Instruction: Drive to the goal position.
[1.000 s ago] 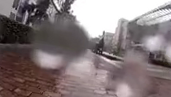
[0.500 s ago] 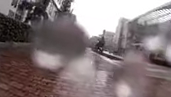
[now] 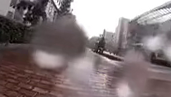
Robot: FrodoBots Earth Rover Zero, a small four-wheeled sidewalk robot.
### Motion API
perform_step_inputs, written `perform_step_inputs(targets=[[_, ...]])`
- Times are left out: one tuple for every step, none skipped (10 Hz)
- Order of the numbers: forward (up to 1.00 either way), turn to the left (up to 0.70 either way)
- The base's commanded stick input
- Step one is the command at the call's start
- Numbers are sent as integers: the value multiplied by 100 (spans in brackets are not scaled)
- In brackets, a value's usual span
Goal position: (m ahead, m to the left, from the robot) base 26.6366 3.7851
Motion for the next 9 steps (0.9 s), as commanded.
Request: perform_step_inputs(targets=[[70, 0], [70, 0], [70, 0], [70, 0], [70, 0], [70, 0], [70, 0], [70, 0], [70, 0]])
